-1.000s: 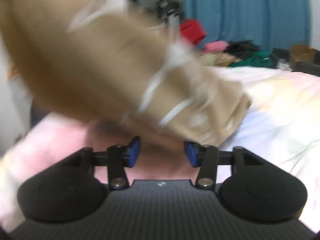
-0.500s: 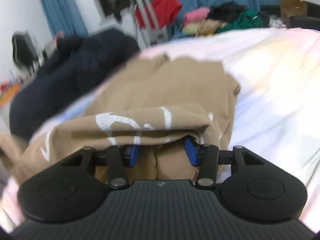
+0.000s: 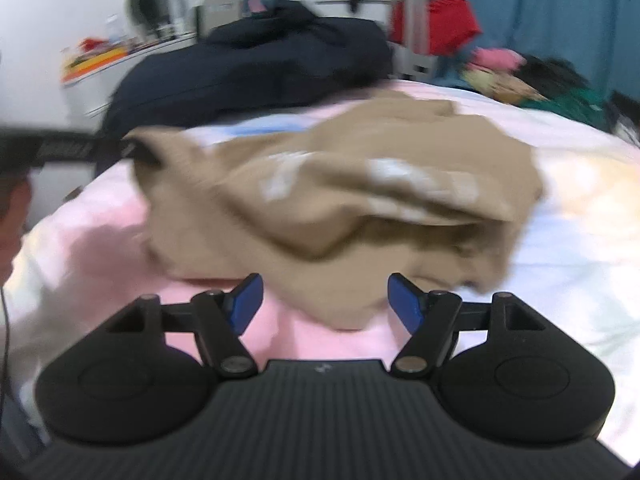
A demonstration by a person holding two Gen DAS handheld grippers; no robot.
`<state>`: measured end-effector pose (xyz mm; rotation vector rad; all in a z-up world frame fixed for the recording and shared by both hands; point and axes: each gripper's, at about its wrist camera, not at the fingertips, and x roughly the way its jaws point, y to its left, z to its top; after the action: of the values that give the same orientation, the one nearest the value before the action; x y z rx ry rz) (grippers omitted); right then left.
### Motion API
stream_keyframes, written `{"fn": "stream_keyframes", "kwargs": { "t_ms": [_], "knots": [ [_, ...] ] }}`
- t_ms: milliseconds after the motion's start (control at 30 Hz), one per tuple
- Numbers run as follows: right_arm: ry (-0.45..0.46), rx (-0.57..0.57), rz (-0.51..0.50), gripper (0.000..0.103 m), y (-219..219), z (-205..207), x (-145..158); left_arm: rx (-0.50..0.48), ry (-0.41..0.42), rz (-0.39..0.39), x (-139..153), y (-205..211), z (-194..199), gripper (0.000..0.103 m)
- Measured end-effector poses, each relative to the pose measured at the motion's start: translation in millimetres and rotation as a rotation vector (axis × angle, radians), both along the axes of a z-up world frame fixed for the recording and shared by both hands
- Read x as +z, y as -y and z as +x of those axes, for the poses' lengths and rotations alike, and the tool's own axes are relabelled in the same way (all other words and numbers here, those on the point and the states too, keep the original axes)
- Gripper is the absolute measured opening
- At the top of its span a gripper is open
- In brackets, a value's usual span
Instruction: Fold clothes
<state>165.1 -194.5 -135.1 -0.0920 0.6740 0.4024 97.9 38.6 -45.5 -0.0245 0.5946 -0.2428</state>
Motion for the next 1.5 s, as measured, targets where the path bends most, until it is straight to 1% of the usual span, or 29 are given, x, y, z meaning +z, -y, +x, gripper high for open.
{"fn": "stream_keyframes", "kwargs": {
  "t_ms": [33, 67, 100, 167, 200, 233, 300, 367, 467, 567, 667, 767, 833, 900, 967, 1033, 1100, 1133, 1167, 1233, 1267, 1333, 1433, 1500],
  "knots": [
    [0.011, 0.023, -0.017, 0.069, -13.1, -1.8, -5.6, 0.006, 0.005, -0.007, 2.0, 0.3, -3.0, 0.009],
    [0.025, 0.038, -0.045, 0.066, -25.8, -2.4, -12.8, 0.014, 0.015, -0.014, 3.4, 0.1, -5.5, 0.009],
    [0.048, 0.050, -0.088, 0.064, -38.9, -2.3, -21.1, 0.022, 0.024, -0.022, 4.7, 0.0, -7.9, 0.009],
    [0.118, 0.055, -0.190, 0.063, -58.6, -1.0, -35.3, 0.039, 0.071, -0.048, 8.0, -0.3, -12.8, 0.009],
    [0.155, 0.052, -0.255, 0.058, -67.6, 0.1, -42.3, 0.046, 0.093, -0.061, 10.3, 0.3, -16.1, 0.009],
    [0.180, 0.043, -0.288, 0.051, -71.7, 0.2, -45.9, 0.050, 0.108, -0.072, 11.7, 0.9, -18.1, 0.009],
    [0.194, -0.007, -0.284, 0.021, -70.0, 0.0, -42.6, 0.049, 0.125, -0.078, 12.6, 2.8, -20.1, 0.009],
    [0.203, -0.062, -0.252, 0.013, -60.0, -4.1, -29.4, 0.046, 0.136, -0.072, 13.2, 3.6, -20.7, 0.009],
    [0.224, -0.150, -0.162, 0.010, -35.4, -17.6, 0.9, 0.033, 0.143, -0.085, 13.9, 3.5, -20.9, 0.009],
    [0.246, -0.190, -0.046, 0.009, -7.6, -38.4, 33.8, -0.004, 0.156, -0.095, 15.7, 5.4, -23.9, 0.009],
    [0.261, -0.234, 0.067, 0.009, 26.2, -59.7, 59.8, -0.104, 0.172, -0.120, 17.7, 14.4, -33.3, 0.009],
    [0.246, -0.316, 0.094, 0.009, 59.4, -72.6, 63.9, -0.221, 0.166, -0.104, 15.2, 35.6, -42.5, 0.009],
    [0.187, -0.379, 0.100, 0.010, 77.0, -73.1, 53.6, -0.282, 0.164, -0.077, 10.4, 51.2, -48.7, 0.009],
    [0.087, -0.426, 0.138, 0.011, 90.2, -64.2, 37.8, -0.307, 0.148, -0.060, 2.9, 63.0, -50.6, 0.009],
    [0.018, -0.459, 0.169, 0.012, 97.4, -57.9, 26.4, -0.323, 0.134, -0.048, -4.9, 73.2, -50.2, 0.009],
    [-0.034, -0.463, 0.176, 0.012, 98.6, -53.4, 17.8, -0.320, 0.130, -0.047, -10.9, 77.1, -47.7, 0.009],
    [-0.039, -0.433, 0.156, 0.018, 90.0, -53.1, 14.6, -0.307, 0.127, -0.071, -14.2, 75.8, -42.6, 0.009],
    [-0.042, -0.418, 0.146, 0.032, 85.7, -52.9, 13.0, -0.298, 0.127, -0.095, -14.4, 72.6, -39.6, 0.009],
    [-0.043, -0.403, 0.135, 0.056, 81.2, -52.7, 11.4, -0.289, 0.127, -0.120, -14.4, 69.2, -36.6, 0.009],
    [-0.024, -0.364, 0.105, 0.078, 69.6, -53.0, 12.5, -0.269, 0.130, -0.179, -12.5, 59.4, -32.2, 0.009],
    [-0.011, -0.339, 0.079, 0.076, 62.1, -54.2, 13.5, -0.261, 0.135, -0.206, -10.8, 55.7, -31.3, 0.009],
    [0.015, -0.293, 0.030, 0.076, 47.3, -56.4, 15.4, -0.250, 0.142, -0.245, -5.9, 50.3, -28.8, 0.009],
    [0.079, -0.353, 0.015, 0.076, 38.0, -54.0, 15.1, -0.246, 0.141, -0.285, -0.4, 45.9, -29.2, 0.009],
    [0.121, -0.393, 0.005, 0.076, 31.8, -52.5, 15.0, -0.245, 0.156, -0.280, 3.0, 48.7, -33.6, 0.009]
  ]
}}
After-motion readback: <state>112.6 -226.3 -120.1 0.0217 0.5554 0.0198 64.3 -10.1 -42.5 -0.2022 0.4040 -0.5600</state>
